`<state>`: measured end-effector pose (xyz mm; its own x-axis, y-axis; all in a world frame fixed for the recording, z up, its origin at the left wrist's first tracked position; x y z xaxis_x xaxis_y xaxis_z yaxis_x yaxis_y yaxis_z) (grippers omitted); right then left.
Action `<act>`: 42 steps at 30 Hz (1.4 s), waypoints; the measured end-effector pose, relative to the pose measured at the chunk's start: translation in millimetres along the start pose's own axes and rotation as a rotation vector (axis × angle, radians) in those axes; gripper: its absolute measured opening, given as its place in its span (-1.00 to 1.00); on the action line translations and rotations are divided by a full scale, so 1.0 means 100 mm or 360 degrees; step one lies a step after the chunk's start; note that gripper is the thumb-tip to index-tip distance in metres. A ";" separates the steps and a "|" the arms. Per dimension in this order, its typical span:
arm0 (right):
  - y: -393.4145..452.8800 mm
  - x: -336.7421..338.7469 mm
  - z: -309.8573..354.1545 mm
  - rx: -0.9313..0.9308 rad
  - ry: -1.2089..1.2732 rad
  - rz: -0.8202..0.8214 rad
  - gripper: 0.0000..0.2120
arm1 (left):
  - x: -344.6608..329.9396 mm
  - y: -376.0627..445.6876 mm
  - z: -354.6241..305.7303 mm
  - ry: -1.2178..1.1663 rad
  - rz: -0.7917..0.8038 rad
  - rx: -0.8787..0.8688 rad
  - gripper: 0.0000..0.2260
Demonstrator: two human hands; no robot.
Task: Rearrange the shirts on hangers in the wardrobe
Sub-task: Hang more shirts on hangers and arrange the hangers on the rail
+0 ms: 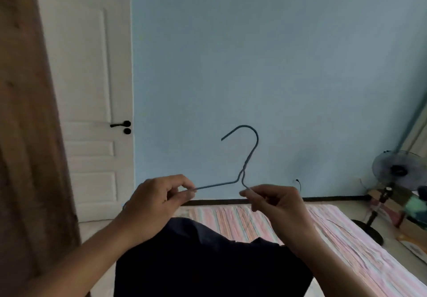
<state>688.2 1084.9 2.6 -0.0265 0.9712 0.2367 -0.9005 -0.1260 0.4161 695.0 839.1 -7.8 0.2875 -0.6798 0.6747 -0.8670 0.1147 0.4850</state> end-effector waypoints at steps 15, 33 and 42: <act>0.06 -1.18 0.63 0.0106 0.0483 0.0589 -0.89 | 1.07 -0.86 0.04 -0.0099 -0.0497 0.0389 -0.85; -0.93 -2.96 2.04 0.0336 0.0757 0.1342 -0.93 | 2.86 -2.65 -0.24 0.0121 -0.0740 0.0592 -0.90; -1.45 -3.91 2.41 0.0355 0.0951 0.1777 -0.91 | 3.47 -3.52 -0.26 0.0264 -0.1044 0.0830 -0.82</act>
<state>934.2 674.2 61.3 -0.9572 0.2499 0.1460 -0.1742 -0.9003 0.3988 1110.3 581.6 70.4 0.8176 -0.3726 0.4390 -0.5689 -0.6408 0.5155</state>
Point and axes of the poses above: each hand's wrist, its own y-axis towards the middle knuckle, its own x-axis out of the back of the hand, z = x × y, the point moved 8 cm from there along y, towards the middle knuckle, and after that the axes turned 9 degrees about y, right-handed, at the moved point
